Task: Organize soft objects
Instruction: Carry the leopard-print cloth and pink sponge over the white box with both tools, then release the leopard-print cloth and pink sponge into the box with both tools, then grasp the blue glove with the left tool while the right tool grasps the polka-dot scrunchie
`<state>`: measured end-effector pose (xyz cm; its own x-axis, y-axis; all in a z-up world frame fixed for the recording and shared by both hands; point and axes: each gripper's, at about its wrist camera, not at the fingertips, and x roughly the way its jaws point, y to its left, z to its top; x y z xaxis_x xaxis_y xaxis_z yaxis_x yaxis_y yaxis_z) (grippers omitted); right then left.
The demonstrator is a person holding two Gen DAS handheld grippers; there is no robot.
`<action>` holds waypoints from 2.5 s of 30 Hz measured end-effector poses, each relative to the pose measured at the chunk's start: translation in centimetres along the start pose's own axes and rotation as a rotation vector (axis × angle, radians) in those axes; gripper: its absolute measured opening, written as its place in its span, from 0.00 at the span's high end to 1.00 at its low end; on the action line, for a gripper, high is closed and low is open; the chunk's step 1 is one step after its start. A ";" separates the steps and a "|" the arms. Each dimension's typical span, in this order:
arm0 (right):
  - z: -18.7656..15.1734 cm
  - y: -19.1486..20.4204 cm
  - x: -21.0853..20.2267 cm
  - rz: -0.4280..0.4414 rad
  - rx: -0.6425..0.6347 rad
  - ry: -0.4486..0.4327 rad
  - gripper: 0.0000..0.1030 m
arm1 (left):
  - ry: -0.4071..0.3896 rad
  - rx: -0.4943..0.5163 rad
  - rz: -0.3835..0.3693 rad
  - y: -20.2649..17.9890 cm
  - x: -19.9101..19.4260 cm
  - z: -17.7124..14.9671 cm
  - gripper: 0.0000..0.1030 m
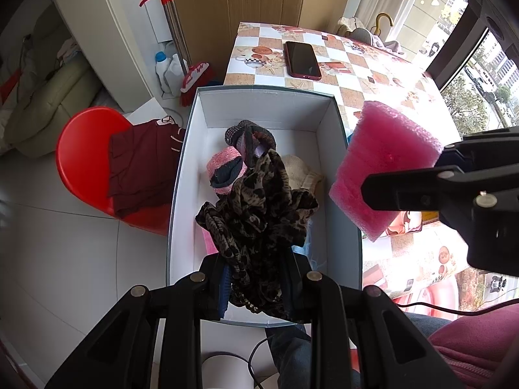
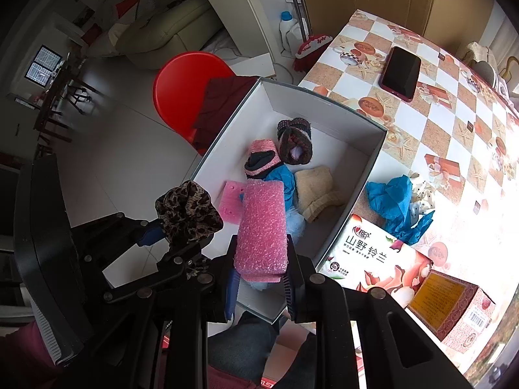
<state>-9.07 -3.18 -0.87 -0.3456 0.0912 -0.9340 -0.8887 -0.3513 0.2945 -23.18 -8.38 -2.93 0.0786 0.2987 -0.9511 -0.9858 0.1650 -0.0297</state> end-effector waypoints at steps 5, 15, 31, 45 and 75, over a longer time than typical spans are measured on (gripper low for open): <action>0.4 -0.1 0.4 0.012 0.000 0.008 0.76 | 0.011 0.014 0.000 -0.2 0.3 0.3 0.73; 1.2 -0.6 1.6 0.022 0.023 0.019 0.76 | 0.036 0.030 0.013 -0.3 1.3 0.5 0.72; 2.0 -1.2 2.9 0.017 0.026 0.045 0.76 | 0.064 0.021 0.035 0.0 2.3 0.8 0.70; 1.8 -3.0 2.8 0.015 0.083 0.048 0.19 | 0.044 -0.026 0.008 0.0 2.7 0.9 0.13; 3.1 -26.1 16.1 -0.207 0.550 0.531 0.00 | 0.076 0.072 -0.051 -8.6 1.5 5.9 0.00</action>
<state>7.68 10.36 -22.95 -0.0899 -0.4007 -0.9118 -0.9885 0.1478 0.0325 -13.74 -3.78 -2.33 0.1143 0.2166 -0.9696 -0.9675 0.2458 -0.0592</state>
